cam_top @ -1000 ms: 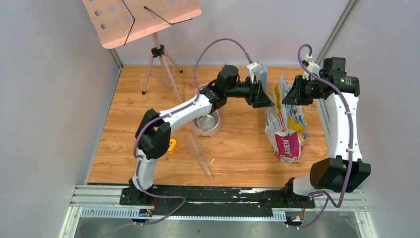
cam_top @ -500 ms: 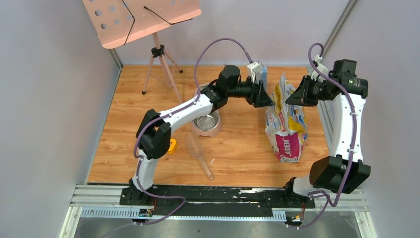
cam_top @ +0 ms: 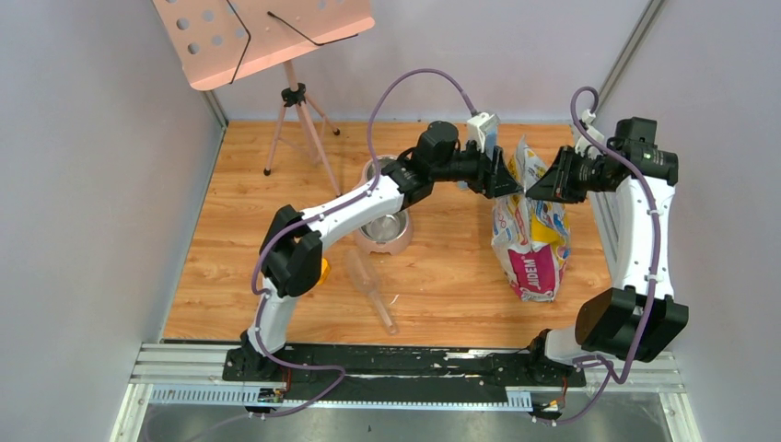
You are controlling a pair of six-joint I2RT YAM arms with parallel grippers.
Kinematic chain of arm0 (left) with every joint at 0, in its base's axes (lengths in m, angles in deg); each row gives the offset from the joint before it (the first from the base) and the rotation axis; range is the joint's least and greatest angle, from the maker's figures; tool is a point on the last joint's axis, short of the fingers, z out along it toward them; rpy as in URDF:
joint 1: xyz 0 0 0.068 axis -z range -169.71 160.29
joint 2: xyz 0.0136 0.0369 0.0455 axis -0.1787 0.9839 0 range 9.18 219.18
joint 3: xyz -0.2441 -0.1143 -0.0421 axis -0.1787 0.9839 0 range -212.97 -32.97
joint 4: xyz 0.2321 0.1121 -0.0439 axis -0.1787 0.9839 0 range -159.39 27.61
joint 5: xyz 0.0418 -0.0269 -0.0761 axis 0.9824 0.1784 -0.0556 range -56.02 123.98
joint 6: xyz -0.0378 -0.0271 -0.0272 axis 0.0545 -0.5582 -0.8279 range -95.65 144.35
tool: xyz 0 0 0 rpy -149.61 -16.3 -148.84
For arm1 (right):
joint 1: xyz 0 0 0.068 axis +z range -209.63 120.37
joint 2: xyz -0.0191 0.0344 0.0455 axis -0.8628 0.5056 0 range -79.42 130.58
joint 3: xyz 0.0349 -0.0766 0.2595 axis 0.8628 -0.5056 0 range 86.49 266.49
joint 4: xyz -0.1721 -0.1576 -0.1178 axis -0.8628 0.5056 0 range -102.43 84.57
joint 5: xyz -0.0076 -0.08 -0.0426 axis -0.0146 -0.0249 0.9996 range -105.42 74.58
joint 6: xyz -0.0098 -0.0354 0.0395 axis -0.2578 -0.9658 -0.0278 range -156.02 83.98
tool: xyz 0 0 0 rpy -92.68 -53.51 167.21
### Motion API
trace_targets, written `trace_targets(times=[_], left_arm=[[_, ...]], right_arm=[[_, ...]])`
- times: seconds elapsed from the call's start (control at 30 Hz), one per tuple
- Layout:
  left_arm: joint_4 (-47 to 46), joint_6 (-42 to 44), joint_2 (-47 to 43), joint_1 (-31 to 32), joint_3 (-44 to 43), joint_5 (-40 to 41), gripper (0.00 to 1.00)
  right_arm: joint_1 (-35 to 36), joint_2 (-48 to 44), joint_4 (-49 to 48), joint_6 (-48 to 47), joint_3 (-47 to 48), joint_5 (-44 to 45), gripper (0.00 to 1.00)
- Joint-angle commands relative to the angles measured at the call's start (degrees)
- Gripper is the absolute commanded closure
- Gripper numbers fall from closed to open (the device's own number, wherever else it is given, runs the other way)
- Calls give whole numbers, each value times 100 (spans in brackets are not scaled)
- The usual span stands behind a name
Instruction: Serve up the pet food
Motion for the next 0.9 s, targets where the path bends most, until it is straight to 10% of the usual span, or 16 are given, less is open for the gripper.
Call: trace_targets(times=[0.0, 0.87], left_arm=[[280, -317, 127, 111, -372, 878, 24], [839, -783, 386, 374, -771, 2020, 33]], right_arm=[[-15, -135, -99, 21, -45, -19, 85], [-10, -110, -115, 45, -134, -380, 100]])
